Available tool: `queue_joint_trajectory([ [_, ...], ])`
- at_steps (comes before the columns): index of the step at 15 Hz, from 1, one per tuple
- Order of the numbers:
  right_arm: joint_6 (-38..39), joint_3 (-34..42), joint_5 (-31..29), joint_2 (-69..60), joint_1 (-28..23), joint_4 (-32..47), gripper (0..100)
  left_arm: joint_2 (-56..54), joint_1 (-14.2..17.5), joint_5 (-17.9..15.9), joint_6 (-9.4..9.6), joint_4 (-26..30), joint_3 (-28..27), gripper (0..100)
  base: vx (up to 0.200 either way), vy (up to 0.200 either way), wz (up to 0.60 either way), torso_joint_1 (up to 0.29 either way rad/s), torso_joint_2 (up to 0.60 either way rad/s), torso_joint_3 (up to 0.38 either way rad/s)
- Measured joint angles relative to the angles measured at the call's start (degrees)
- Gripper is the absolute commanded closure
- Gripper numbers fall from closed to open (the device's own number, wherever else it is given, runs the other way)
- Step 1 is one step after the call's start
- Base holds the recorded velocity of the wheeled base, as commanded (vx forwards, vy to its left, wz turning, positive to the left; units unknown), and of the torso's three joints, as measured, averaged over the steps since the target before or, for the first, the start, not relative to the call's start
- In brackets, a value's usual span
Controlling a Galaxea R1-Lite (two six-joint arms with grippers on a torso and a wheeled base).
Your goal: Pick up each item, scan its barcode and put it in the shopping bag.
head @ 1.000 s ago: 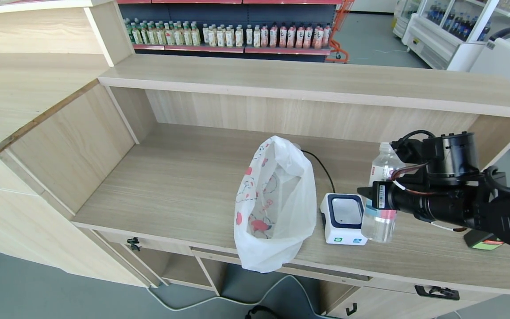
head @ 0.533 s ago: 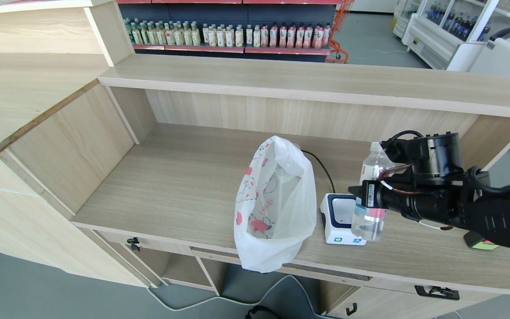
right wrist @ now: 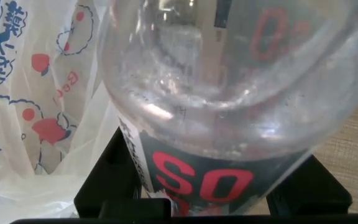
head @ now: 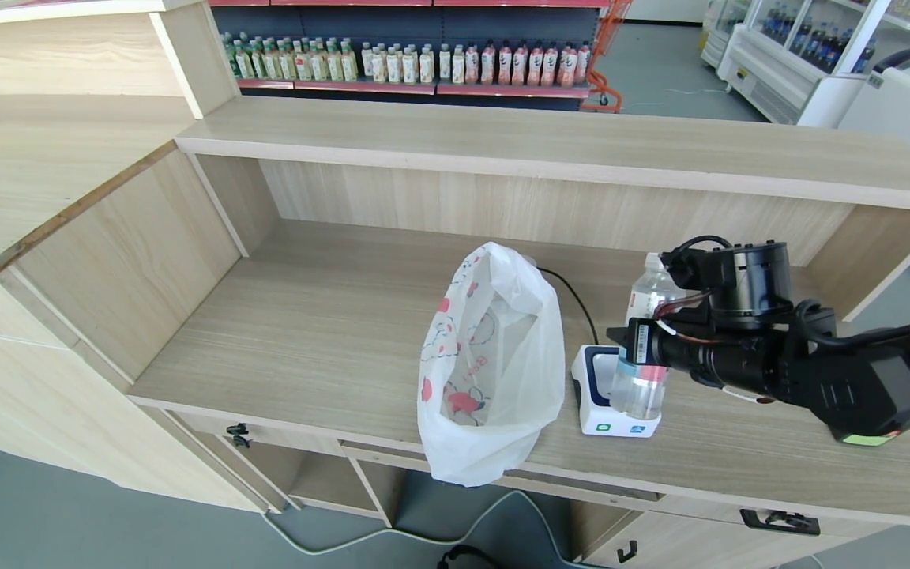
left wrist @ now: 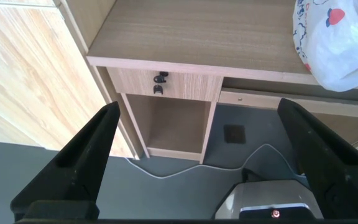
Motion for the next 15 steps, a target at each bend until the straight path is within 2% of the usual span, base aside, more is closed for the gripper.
queue_joint_trajectory([
  [15,0.0,-0.3,-0.1,3.0,1.2,-4.0,100,0.0,0.0,0.0,-0.09,0.0,0.0,0,0.000,0.000,0.00,0.000,0.00,0.000],
])
